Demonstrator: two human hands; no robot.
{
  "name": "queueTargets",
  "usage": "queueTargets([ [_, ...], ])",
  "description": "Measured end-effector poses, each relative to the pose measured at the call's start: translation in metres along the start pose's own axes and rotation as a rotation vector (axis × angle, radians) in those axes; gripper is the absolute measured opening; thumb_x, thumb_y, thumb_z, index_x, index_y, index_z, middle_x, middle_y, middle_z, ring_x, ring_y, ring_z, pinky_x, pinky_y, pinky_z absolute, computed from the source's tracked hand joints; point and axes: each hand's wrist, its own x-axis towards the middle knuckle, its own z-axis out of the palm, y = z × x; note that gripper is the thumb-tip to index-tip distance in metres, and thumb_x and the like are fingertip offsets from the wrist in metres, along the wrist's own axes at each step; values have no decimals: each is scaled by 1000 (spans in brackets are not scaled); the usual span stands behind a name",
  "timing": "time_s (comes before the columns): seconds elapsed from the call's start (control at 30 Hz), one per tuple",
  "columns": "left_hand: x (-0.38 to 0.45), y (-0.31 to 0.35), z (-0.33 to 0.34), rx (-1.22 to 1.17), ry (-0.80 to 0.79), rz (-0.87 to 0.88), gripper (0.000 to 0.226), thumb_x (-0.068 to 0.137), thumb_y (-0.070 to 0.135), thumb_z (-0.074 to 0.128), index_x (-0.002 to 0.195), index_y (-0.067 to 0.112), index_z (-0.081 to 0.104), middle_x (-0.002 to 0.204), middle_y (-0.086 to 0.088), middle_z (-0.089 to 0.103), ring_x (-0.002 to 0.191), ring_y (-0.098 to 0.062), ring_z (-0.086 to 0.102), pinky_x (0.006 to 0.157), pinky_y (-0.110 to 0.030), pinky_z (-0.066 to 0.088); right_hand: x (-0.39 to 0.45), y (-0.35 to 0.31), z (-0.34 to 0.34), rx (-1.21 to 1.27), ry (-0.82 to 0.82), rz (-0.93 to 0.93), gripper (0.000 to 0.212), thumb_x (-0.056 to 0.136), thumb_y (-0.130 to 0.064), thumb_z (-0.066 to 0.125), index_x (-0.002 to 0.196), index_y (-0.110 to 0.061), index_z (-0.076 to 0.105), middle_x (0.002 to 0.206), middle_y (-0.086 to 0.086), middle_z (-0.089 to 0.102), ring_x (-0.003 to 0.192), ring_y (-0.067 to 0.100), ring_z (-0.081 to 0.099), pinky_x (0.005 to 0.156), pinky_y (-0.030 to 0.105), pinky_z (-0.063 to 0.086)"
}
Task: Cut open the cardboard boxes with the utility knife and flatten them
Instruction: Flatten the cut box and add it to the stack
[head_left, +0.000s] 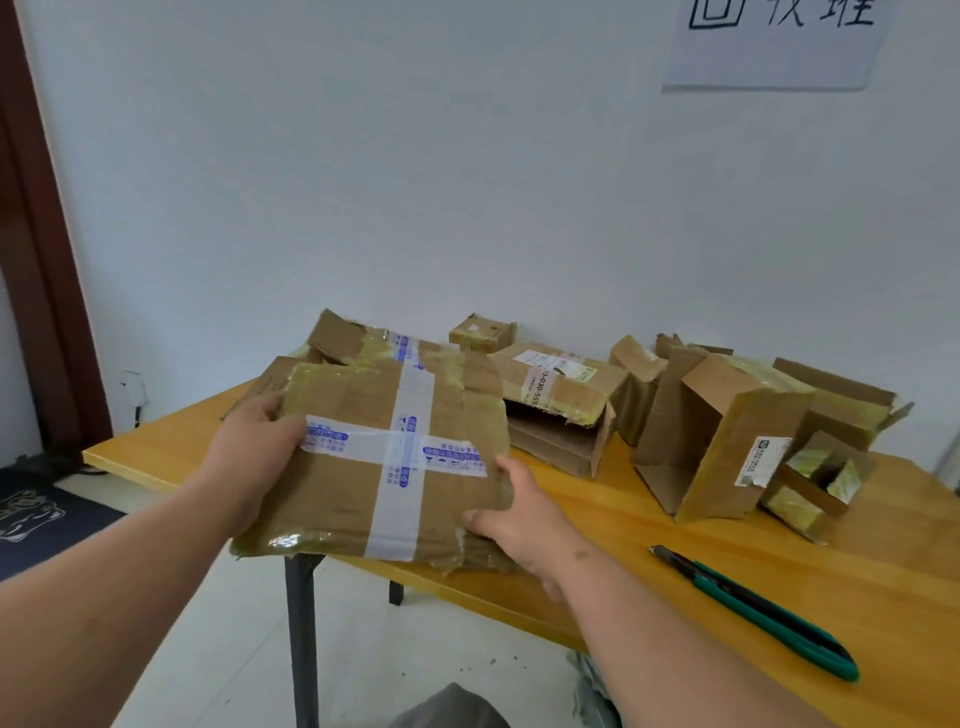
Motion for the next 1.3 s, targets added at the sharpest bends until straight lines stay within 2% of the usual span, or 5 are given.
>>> queueTargets([
  [0.27,64,6,-30,154,96,124,37,95,20,49,130,32,53,90,6,64,80,-21,62,61,-33,47,61,-42,35,-155,36,-174,80,92,-9,65,154,-33,21,134,-3,56,108,15,58,75,24,52],
  [0.6,194,13,-20,502,87,207,77,93,10,51,156,24,9,143,-12,46,117,-35,52,94,-48,48,173,-82,56,-308,56,-350,60,92,-9,60,146,-27,39,128,0,53,115,18,51,91,29,47],
  [0.87,282,-12,33,935,-1,144,54,97,19,40,149,16,27,156,-8,17,134,-37,32,105,-45,35,242,-75,67,-720,104,-238,43,96,-28,51,138,-21,45,143,14,31,125,35,40,104,46,41],
  [1.03,297,-52,65,1106,-143,20,71,89,62,17,147,22,27,158,-2,17,142,-34,20,113,-56,24,263,-68,81,-936,-1,-403,48,99,-22,36,146,-20,41,166,11,-3,151,32,-2,121,50,-3],
  [1.3,290,-54,71,1136,-144,-18,98,76,88,24,154,31,10,162,7,9,148,-26,14,113,-60,21,277,-43,83,-789,-156,-308,59,103,-53,25,157,-31,16,167,-1,1,153,19,-2,123,52,1],
])
